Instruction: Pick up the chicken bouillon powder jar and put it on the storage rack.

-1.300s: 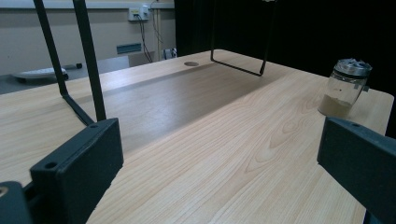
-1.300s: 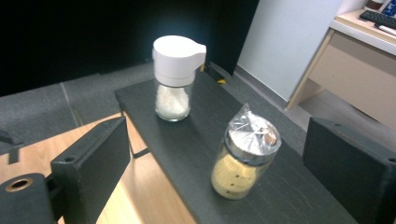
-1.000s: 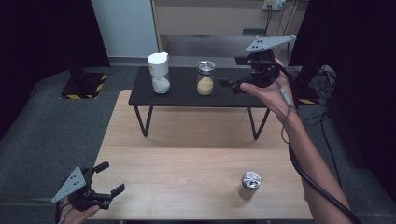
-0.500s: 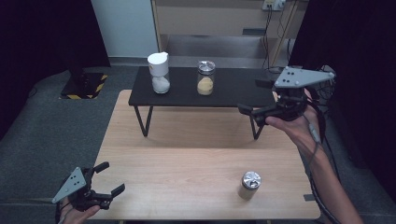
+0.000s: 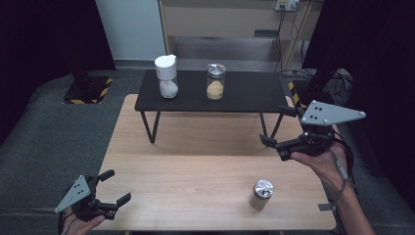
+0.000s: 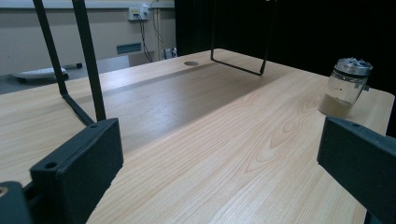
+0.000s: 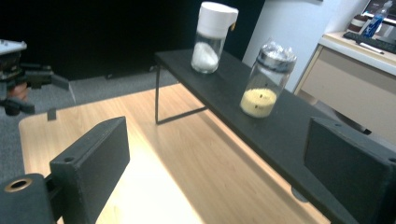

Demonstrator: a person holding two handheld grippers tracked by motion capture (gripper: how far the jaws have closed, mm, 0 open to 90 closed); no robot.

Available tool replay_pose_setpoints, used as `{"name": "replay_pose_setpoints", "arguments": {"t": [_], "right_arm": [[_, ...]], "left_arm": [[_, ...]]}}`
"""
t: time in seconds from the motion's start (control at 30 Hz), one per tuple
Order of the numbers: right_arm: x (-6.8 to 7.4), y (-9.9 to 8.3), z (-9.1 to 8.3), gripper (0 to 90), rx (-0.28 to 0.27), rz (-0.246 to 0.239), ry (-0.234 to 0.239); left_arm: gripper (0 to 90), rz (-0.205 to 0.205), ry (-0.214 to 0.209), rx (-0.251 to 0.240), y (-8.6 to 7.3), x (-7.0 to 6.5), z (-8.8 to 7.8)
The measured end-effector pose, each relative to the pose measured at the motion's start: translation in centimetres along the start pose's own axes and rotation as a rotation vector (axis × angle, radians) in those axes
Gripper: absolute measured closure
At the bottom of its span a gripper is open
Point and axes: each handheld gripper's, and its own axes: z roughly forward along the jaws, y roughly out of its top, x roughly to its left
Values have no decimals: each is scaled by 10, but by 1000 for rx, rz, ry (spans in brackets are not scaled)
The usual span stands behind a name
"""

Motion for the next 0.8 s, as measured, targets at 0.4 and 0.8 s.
{"name": "replay_pose_setpoints", "arguments": {"t": [0.4, 0.8], "right_arm": [[16, -32, -15, 75, -1, 26, -8], [37, -71, -34, 59, 7, 55, -55]], "left_arm": [[0, 0, -2, -1, 0, 0, 0], [0, 1, -2, 0, 0, 0, 1]]}}
